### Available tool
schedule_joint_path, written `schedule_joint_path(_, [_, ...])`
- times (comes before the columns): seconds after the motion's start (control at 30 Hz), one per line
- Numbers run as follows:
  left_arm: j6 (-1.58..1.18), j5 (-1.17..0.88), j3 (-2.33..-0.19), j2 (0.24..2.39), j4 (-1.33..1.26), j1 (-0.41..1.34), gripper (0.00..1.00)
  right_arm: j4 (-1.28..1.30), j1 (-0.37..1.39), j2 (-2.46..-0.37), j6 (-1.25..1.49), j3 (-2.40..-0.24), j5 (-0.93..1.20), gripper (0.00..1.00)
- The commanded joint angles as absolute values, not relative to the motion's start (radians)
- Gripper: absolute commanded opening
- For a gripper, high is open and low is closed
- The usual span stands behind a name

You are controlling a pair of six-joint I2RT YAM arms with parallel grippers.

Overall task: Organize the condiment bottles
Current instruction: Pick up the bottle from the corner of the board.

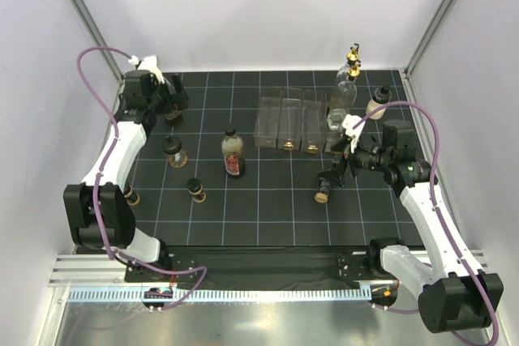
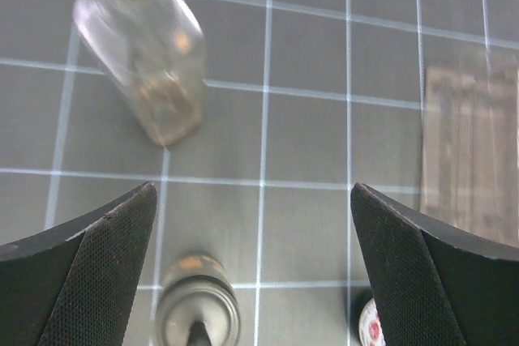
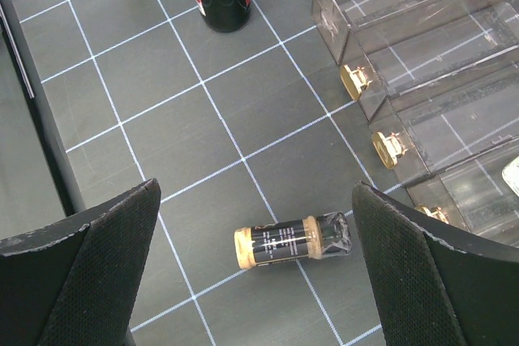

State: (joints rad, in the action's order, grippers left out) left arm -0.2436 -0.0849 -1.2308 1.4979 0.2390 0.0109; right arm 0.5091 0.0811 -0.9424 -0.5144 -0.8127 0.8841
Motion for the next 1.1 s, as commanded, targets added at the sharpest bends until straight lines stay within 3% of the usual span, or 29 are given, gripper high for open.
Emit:
schedule_joint_path(0.0, [-0.213,0.024,-1.337,1.514,0.216,0.005,0.98,0.494,0.078,-0.925,-0.525,-0.816,0.888,1.00])
schedule_joint_path(0.17, [-0.230,0.155,-1.460,1.583,0.319,0.005,0.93,0.495,0.078,-0.928,-0.526,-0.818,0.887,1.00])
schedule_joint_path(0.7, [-0.193,0.196,-1.713,1.785,0.359,0.005,0.78,0.497,0.080,-0.930,-0.531,-0.815,0.887,1.00])
schedule_joint_path(1.07, [-0.129,0.218,-1.750,1.861,0.319,0.005,0.66,0.500,0.078,-0.931,-0.537,-0.816,0.879,1.00])
